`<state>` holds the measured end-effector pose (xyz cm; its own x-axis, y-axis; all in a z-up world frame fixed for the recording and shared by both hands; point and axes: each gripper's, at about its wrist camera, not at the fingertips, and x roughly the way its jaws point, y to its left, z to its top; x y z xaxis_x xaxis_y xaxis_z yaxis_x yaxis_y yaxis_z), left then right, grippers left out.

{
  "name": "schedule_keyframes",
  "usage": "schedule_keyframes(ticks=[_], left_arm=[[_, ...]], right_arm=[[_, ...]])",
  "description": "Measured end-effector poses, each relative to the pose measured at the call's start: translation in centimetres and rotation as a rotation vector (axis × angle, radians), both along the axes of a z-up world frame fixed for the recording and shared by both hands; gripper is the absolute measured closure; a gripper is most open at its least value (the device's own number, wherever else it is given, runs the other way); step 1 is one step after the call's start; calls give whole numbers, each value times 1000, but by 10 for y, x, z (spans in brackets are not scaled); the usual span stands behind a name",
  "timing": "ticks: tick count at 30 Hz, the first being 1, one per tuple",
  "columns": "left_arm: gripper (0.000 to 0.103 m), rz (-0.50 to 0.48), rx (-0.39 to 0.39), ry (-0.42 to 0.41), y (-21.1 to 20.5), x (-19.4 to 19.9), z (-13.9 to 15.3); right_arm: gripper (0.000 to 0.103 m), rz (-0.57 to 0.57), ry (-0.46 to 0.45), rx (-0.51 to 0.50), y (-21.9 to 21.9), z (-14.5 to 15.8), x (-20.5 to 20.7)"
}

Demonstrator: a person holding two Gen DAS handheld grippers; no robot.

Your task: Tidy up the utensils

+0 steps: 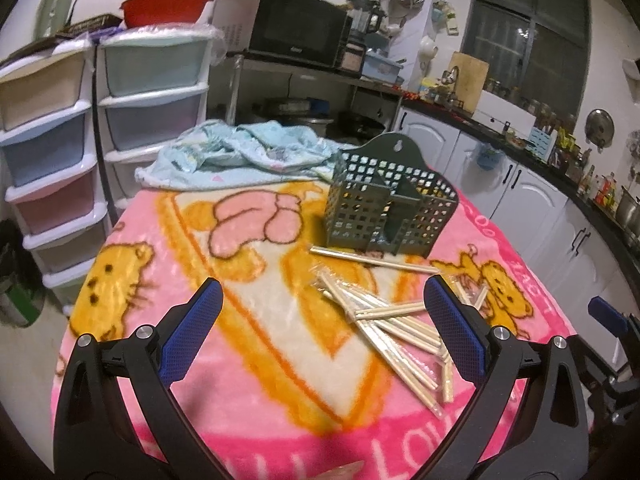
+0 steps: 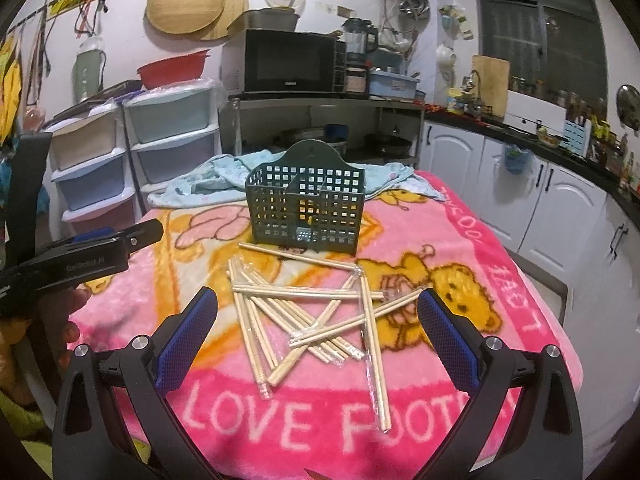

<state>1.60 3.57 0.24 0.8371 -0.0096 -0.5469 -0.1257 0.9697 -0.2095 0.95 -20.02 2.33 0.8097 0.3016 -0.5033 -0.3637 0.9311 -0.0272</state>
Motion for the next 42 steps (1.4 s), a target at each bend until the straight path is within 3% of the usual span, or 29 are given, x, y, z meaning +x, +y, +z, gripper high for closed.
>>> schedule_keyframes(ticks=[8, 22, 30, 42], left_arm=[[10, -10, -92, 70, 25, 25, -10], [11, -135, -113, 161, 5, 81, -32], [34, -172, -160, 256, 4, 109, -58], [52, -181, -195, 334, 11, 140, -82]], right_arm=[[6, 28, 31, -36, -3, -1, 29], [9, 23, 147, -79, -17, -24, 97], [29, 45, 258, -107, -10, -54, 138], [39, 78, 366, -98, -6, -79, 180]])
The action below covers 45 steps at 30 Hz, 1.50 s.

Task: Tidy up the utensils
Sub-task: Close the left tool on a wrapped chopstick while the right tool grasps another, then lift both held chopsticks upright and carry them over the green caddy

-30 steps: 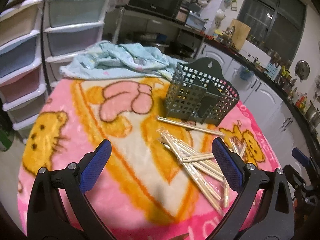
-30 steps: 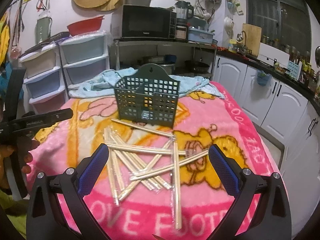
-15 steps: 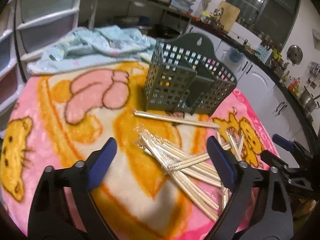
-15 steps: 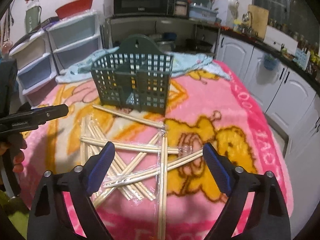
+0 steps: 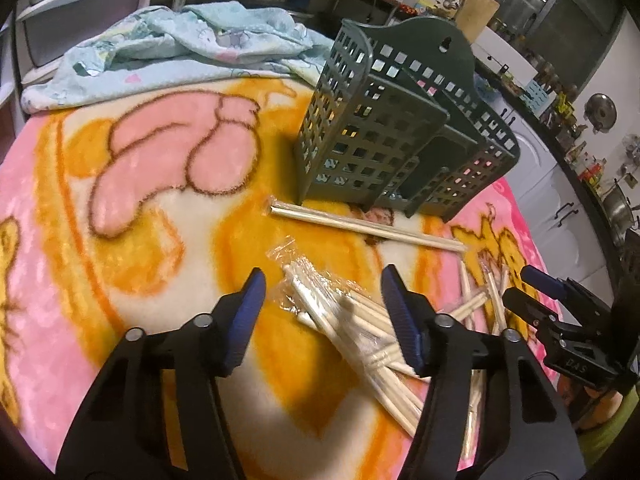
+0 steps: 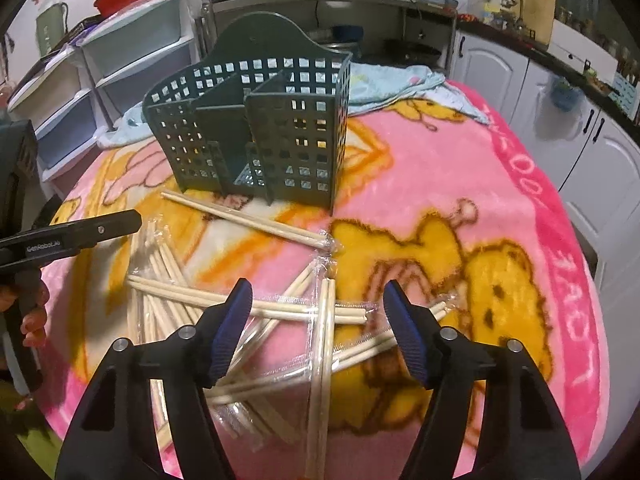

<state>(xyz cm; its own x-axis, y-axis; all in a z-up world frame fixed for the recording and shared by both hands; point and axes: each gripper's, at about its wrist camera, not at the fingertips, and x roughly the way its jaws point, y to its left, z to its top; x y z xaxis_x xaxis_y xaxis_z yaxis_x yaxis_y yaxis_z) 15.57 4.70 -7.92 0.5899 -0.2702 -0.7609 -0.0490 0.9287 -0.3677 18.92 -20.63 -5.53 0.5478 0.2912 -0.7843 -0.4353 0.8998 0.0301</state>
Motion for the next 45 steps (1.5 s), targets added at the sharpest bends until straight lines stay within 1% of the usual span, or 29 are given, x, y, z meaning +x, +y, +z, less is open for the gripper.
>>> schedule_keyframes(ticks=[5, 9, 11, 12, 14, 17, 19, 20, 22, 24, 28, 32, 37, 45], left_arm=[[62, 3, 6, 26, 3, 8, -6], [67, -7, 13, 37, 2, 12, -9], [77, -6, 20, 42, 2, 13, -11], [78, -6, 20, 43, 3, 14, -11], [85, -9, 19, 40, 5, 14, -11], [91, -14, 22, 39, 6, 18, -12], [93, -18, 13, 39, 9, 19, -12], [94, -19, 10, 36, 11, 19, -12], [95, -21, 2, 30, 14, 19, -10], [96, -22, -3, 20, 17, 19, -6], [98, -23, -10, 1, 23, 18, 1], [98, -21, -6, -36, 27, 13, 15], [99, -33, 6, -112, 27, 8, 45], [100, -56, 13, -231, 18, 6, 97]], right_arm=[[43, 1, 45, 11, -1, -8, 13], [47, 11, 68, 19, 1, -11, 20], [49, 20, 85, 22, 2, -12, 24], [50, 23, 94, 24, 2, -13, 26], [54, 27, 107, 29, 3, -15, 29], [63, 33, 128, 31, 4, -19, 36], [74, 39, 153, 37, 4, -22, 40], [76, 40, 160, 40, 4, -23, 41], [87, 45, 172, 45, 3, -24, 42], [89, 50, 171, 55, 2, -23, 42], [91, 57, 150, 74, -1, -16, 39], [92, 63, 119, 95, -3, -2, 35], [94, 88, 62, 116, -1, 22, 26], [97, 135, -52, 155, 9, 73, 6]])
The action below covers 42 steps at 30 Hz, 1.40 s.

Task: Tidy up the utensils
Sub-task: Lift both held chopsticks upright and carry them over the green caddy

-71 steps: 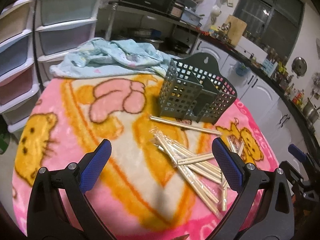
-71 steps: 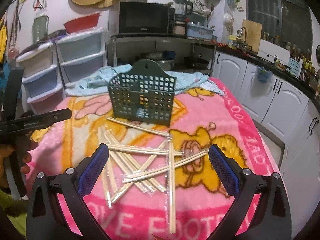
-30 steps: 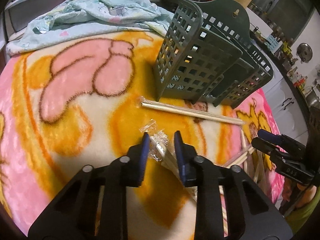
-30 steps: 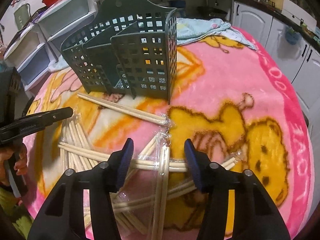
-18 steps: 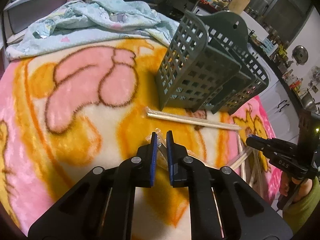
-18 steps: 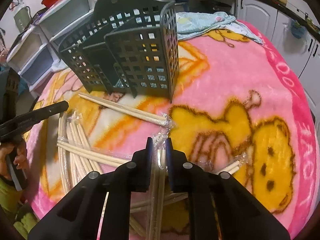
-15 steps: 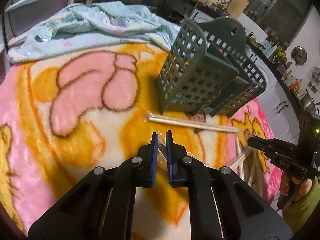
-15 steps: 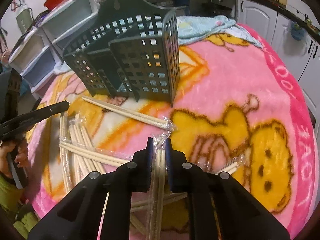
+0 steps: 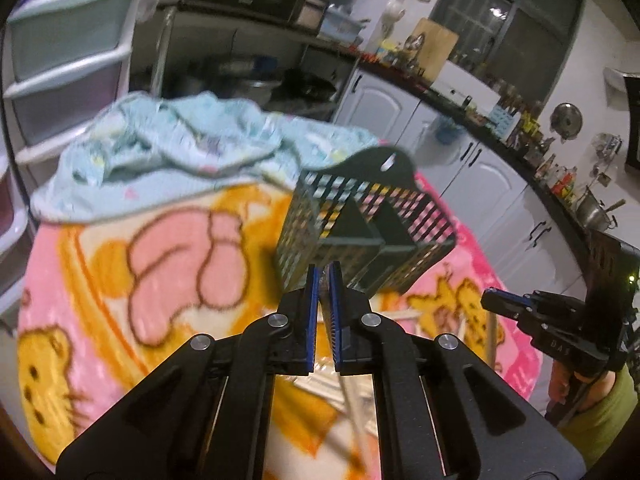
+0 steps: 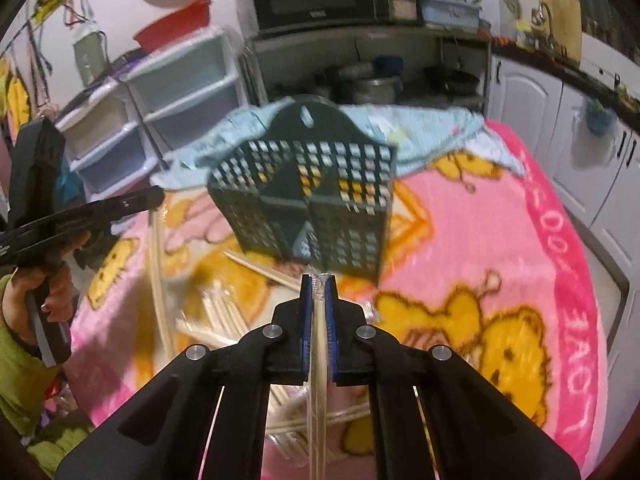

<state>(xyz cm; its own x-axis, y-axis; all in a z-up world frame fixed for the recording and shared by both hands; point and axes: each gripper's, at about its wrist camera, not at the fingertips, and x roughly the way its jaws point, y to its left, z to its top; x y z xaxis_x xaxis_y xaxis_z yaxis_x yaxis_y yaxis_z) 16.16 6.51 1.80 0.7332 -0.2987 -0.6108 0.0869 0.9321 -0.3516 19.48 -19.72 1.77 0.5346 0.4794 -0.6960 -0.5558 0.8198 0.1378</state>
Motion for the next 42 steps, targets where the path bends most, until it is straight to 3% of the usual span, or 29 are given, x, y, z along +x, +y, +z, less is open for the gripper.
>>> schedule_keyframes(ticks=[20, 34, 42], left_arm=[[100, -103, -19, -184, -41, 1, 84], [100, -51, 9, -332, -51, 27, 144], [100, 21, 44, -363, -48, 47, 144]], right_arm=[[99, 37, -240, 133, 10, 99, -25], [99, -34, -475, 207, 5, 166, -2], [99, -80, -543, 217, 2, 171, 25]])
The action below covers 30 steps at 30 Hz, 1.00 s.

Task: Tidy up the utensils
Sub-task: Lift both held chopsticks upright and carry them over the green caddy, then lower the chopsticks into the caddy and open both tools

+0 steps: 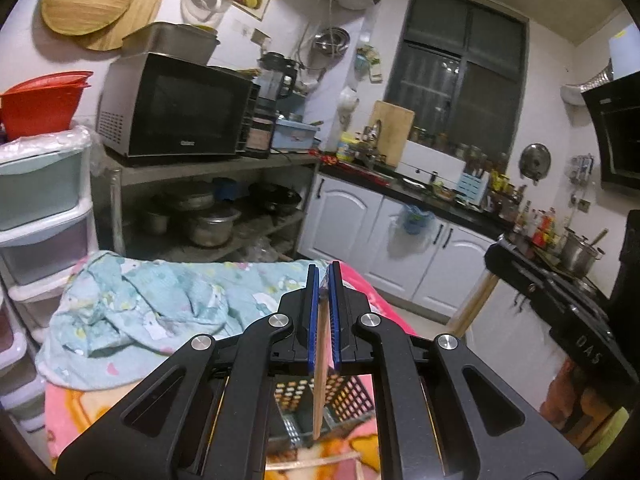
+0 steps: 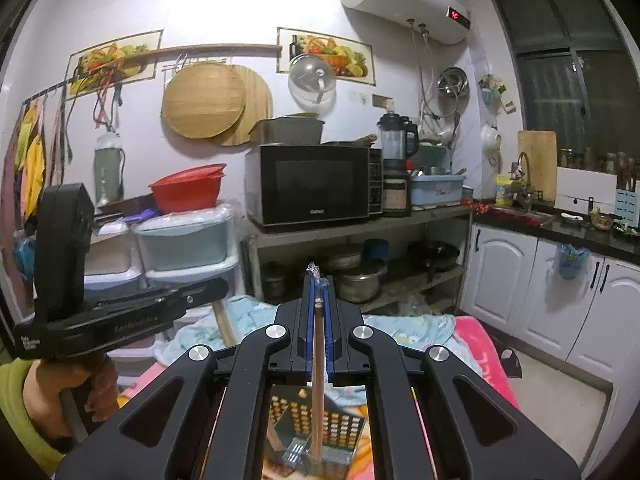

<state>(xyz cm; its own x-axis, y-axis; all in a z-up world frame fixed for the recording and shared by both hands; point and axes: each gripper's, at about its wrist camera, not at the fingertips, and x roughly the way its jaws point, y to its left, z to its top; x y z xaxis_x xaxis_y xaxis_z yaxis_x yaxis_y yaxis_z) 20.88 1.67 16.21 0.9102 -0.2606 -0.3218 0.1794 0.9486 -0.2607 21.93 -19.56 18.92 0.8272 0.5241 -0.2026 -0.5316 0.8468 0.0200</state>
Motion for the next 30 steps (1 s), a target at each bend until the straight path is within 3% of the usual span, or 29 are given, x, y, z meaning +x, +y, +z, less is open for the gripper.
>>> schedule_keyframes(ticks=[12, 14, 15, 16, 17, 21, 23, 28, 30], left_arm=[[100, 43, 34, -8, -1, 17, -30], [98, 48, 32, -1, 2, 17, -37], [95, 48, 31, 2, 3, 17, -39], [85, 49, 32, 2, 4, 17, -40], [70, 53, 36, 2, 6, 15, -42], [52, 56, 33, 3, 11, 5, -47], [30, 65, 28, 5, 16, -2, -49], [11, 98, 10, 7, 28, -20, -54], [11, 99, -13, 13, 33, -28, -57]], right_arm=[[97, -44, 26, -25, 15, -39, 25], [87, -58, 43, -37, 16, -47, 28], [70, -65, 56, -42, 16, -50, 30], [58, -72, 64, -41, 15, -54, 30], [58, -75, 68, -37, 13, -57, 29], [46, -90, 74, -55, 6, -65, 23], [42, -102, 73, -59, 0, -67, 16], [29, -126, 69, -59, -18, -68, -1], [28, -135, 74, -56, -26, -68, -7]])
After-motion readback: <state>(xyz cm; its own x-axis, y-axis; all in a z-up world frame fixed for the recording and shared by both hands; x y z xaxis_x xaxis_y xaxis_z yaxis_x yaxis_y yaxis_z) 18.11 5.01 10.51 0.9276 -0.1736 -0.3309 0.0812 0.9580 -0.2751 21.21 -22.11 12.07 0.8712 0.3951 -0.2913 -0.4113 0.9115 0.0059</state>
